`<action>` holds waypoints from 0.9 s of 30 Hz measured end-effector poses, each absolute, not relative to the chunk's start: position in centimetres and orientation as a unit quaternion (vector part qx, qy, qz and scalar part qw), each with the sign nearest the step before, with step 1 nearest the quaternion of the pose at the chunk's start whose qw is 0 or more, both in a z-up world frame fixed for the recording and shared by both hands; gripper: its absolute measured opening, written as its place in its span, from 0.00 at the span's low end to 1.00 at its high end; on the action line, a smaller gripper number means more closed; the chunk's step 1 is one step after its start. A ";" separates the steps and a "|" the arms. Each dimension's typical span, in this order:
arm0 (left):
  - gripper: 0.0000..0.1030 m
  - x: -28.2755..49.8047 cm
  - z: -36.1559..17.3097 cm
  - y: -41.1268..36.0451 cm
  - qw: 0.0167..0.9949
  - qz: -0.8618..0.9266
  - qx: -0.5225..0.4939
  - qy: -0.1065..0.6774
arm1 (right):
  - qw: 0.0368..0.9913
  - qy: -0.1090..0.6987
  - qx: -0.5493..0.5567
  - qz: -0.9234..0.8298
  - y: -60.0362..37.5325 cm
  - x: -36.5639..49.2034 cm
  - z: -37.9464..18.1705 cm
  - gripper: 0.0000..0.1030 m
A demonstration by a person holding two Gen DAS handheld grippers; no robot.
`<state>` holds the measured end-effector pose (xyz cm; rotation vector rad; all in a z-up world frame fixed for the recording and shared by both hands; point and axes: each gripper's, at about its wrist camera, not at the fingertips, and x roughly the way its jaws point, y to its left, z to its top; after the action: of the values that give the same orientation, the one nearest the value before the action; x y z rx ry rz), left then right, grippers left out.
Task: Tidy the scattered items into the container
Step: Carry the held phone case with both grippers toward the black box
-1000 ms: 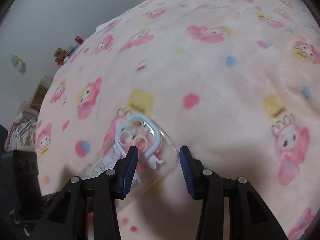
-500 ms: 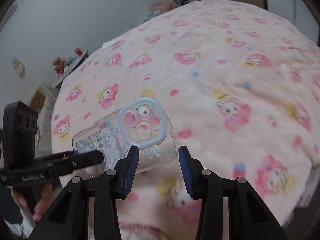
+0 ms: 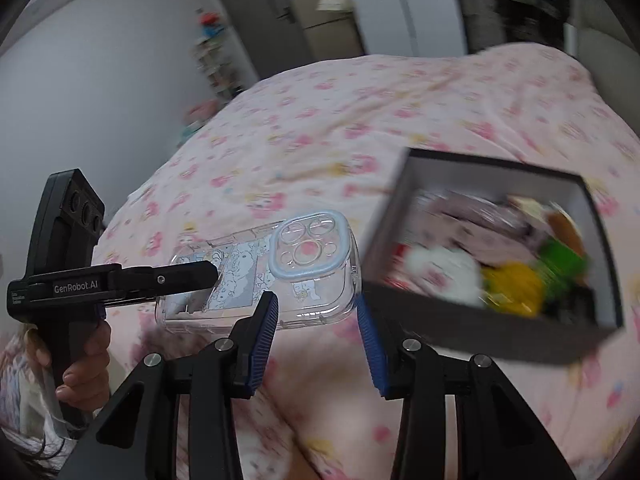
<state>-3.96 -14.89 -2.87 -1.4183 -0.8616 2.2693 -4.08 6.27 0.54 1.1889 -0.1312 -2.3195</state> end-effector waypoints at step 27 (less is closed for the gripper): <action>0.47 -9.8 -14.0 -4.0 0.163 0.738 -0.610 -0.237 | 0.145 -0.170 0.552 -0.803 18.6 -3.7 -14.7 0.36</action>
<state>-9.79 -3.99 -14.03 -1.7408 -0.6759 2.1053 -3.67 18.64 -14.73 1.5913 -0.4889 -2.3140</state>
